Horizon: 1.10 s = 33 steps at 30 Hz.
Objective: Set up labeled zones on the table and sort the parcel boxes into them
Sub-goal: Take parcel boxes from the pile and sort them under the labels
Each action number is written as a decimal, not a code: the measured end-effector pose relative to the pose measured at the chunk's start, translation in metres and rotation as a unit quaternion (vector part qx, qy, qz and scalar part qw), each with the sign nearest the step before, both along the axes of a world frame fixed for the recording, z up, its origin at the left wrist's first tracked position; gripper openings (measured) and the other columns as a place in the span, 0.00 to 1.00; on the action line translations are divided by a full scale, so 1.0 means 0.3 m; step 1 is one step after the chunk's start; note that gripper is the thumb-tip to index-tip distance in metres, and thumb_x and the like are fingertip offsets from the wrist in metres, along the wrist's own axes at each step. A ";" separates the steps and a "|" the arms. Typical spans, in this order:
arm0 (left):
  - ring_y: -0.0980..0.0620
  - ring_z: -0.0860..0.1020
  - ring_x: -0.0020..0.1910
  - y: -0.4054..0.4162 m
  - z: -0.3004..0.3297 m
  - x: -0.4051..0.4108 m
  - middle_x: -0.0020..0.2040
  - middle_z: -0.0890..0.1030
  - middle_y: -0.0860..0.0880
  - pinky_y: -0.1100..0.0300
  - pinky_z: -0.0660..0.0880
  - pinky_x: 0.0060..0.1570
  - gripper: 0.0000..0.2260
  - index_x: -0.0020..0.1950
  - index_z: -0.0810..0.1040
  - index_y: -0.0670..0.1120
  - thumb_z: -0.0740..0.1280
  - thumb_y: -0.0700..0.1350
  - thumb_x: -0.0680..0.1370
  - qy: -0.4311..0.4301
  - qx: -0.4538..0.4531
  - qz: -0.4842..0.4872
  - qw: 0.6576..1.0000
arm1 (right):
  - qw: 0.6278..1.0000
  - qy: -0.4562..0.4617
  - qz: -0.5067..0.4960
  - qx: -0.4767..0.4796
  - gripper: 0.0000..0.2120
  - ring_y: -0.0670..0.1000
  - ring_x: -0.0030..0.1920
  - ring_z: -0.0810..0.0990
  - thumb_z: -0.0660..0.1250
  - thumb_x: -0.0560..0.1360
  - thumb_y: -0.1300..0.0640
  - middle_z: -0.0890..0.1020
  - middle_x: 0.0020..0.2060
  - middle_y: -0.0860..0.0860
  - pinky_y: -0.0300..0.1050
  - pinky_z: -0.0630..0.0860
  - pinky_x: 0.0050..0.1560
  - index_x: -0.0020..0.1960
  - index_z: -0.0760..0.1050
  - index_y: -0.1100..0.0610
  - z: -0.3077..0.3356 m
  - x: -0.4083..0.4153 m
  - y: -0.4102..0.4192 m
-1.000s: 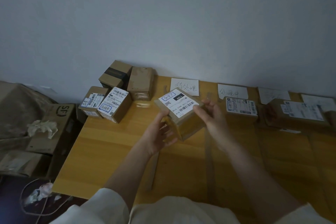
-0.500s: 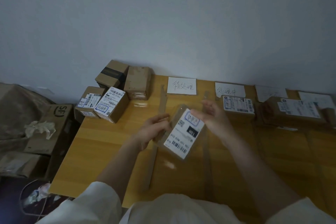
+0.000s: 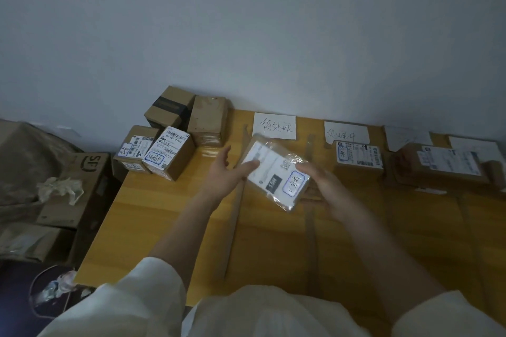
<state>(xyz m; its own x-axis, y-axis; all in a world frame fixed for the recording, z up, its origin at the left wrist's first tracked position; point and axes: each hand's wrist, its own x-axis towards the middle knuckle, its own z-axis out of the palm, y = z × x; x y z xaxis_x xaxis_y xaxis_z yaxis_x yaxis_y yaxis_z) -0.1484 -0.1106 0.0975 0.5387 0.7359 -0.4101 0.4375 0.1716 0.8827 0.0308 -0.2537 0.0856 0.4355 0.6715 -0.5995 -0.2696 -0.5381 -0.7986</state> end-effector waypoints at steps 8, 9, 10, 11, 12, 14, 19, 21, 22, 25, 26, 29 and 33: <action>0.59 0.78 0.54 -0.069 -0.007 0.047 0.54 0.79 0.57 0.56 0.73 0.55 0.32 0.75 0.61 0.52 0.71 0.51 0.75 -0.083 -0.088 0.050 0.991 | 0.979 0.167 -0.110 0.037 0.17 0.59 0.59 0.80 0.70 0.73 0.47 0.82 0.57 0.59 0.58 0.74 0.65 0.57 0.76 0.56 -0.025 -0.073 0.001; 0.55 0.78 0.57 -0.069 -0.007 0.050 0.56 0.79 0.56 0.52 0.72 0.58 0.32 0.75 0.61 0.52 0.71 0.52 0.74 -0.084 -0.093 0.051 0.991 | 0.977 0.174 -0.114 0.037 0.18 0.59 0.59 0.80 0.70 0.73 0.47 0.82 0.57 0.59 0.58 0.74 0.65 0.58 0.76 0.56 -0.026 -0.075 -0.002; 0.53 0.77 0.59 -0.071 -0.005 0.053 0.58 0.79 0.54 0.50 0.72 0.60 0.32 0.76 0.61 0.52 0.71 0.52 0.74 -0.083 -0.097 0.051 0.991 | 0.976 0.180 -0.116 0.037 0.19 0.59 0.59 0.80 0.70 0.72 0.47 0.82 0.57 0.59 0.58 0.74 0.65 0.58 0.75 0.56 -0.028 -0.074 -0.005; 0.52 0.77 0.60 -0.073 -0.004 0.054 0.58 0.79 0.54 0.48 0.72 0.62 0.32 0.75 0.62 0.52 0.71 0.52 0.74 -0.081 -0.099 0.051 0.991 | 0.976 0.181 -0.113 0.036 0.19 0.59 0.59 0.80 0.70 0.72 0.47 0.82 0.57 0.58 0.58 0.74 0.65 0.58 0.75 0.55 -0.029 -0.073 -0.009; 0.51 0.77 0.60 -0.076 -0.005 0.055 0.57 0.80 0.54 0.46 0.71 0.63 0.31 0.75 0.62 0.52 0.71 0.52 0.75 -0.079 -0.098 0.052 0.991 | 0.978 0.178 -0.105 0.033 0.18 0.58 0.60 0.79 0.70 0.72 0.46 0.82 0.56 0.57 0.59 0.73 0.65 0.58 0.75 0.54 -0.027 -0.072 -0.014; 0.51 0.79 0.58 -0.082 -0.007 0.057 0.55 0.81 0.55 0.45 0.72 0.64 0.29 0.74 0.63 0.53 0.70 0.50 0.75 -0.080 -0.102 0.053 0.990 | 0.985 0.154 -0.071 0.016 0.16 0.55 0.61 0.78 0.69 0.73 0.46 0.82 0.56 0.53 0.59 0.72 0.66 0.57 0.75 0.51 -0.027 -0.068 -0.032; 0.51 0.81 0.54 -0.098 -0.037 0.067 0.55 0.82 0.53 0.46 0.76 0.60 0.26 0.71 0.66 0.54 0.70 0.47 0.75 -0.062 -0.100 0.024 0.993 | 0.997 0.069 0.000 -0.031 0.24 0.49 0.60 0.73 0.66 0.68 0.36 0.75 0.53 0.42 0.56 0.69 0.68 0.60 0.68 0.44 -0.031 -0.049 -0.094; 0.51 0.81 0.55 -0.118 -0.045 0.082 0.57 0.82 0.52 0.46 0.76 0.60 0.28 0.73 0.65 0.52 0.71 0.47 0.75 -0.055 -0.099 0.002 0.994 | 0.998 0.059 -0.001 -0.033 0.23 0.48 0.59 0.72 0.64 0.69 0.34 0.75 0.50 0.39 0.54 0.69 0.67 0.60 0.68 0.42 -0.037 -0.042 -0.121; 0.51 0.81 0.55 -0.127 -0.053 0.093 0.57 0.82 0.52 0.47 0.76 0.60 0.28 0.73 0.65 0.51 0.71 0.47 0.75 -0.054 -0.100 -0.005 0.994 | 0.998 0.059 -0.004 -0.031 0.20 0.48 0.58 0.72 0.64 0.71 0.35 0.75 0.49 0.38 0.53 0.69 0.67 0.59 0.69 0.41 -0.039 -0.039 -0.134; 0.52 0.82 0.52 -0.158 -0.062 0.127 0.54 0.82 0.53 0.53 0.79 0.54 0.24 0.72 0.67 0.51 0.69 0.44 0.76 -0.056 -0.097 -0.020 0.994 | 0.997 0.064 -0.025 -0.027 0.12 0.44 0.54 0.74 0.65 0.73 0.37 0.77 0.49 0.37 0.53 0.70 0.67 0.54 0.73 0.40 -0.047 -0.025 -0.178; 0.53 0.82 0.52 -0.169 -0.066 0.140 0.55 0.82 0.53 0.55 0.79 0.52 0.24 0.72 0.67 0.50 0.69 0.44 0.77 -0.055 -0.099 -0.024 0.993 | 0.997 0.065 -0.033 -0.026 0.11 0.43 0.54 0.74 0.65 0.73 0.38 0.78 0.49 0.38 0.53 0.70 0.67 0.53 0.74 0.40 -0.046 -0.019 -0.193; 0.54 0.82 0.53 -0.206 -0.078 0.185 0.61 0.80 0.50 0.59 0.79 0.49 0.30 0.76 0.62 0.50 0.70 0.47 0.76 -0.041 -0.105 -0.038 0.993 | 0.996 0.069 -0.048 -0.025 0.12 0.46 0.55 0.76 0.64 0.75 0.40 0.80 0.50 0.41 0.53 0.71 0.66 0.55 0.75 0.42 -0.052 0.003 -0.244; 0.53 0.78 0.59 -0.273 -0.073 0.264 0.65 0.78 0.49 0.52 0.76 0.59 0.32 0.77 0.60 0.51 0.69 0.52 0.76 -0.032 -0.111 -0.061 0.991 | 0.991 0.072 -0.106 -0.021 0.16 0.51 0.58 0.79 0.66 0.73 0.39 0.84 0.53 0.48 0.53 0.71 0.65 0.57 0.77 0.45 -0.070 0.046 -0.329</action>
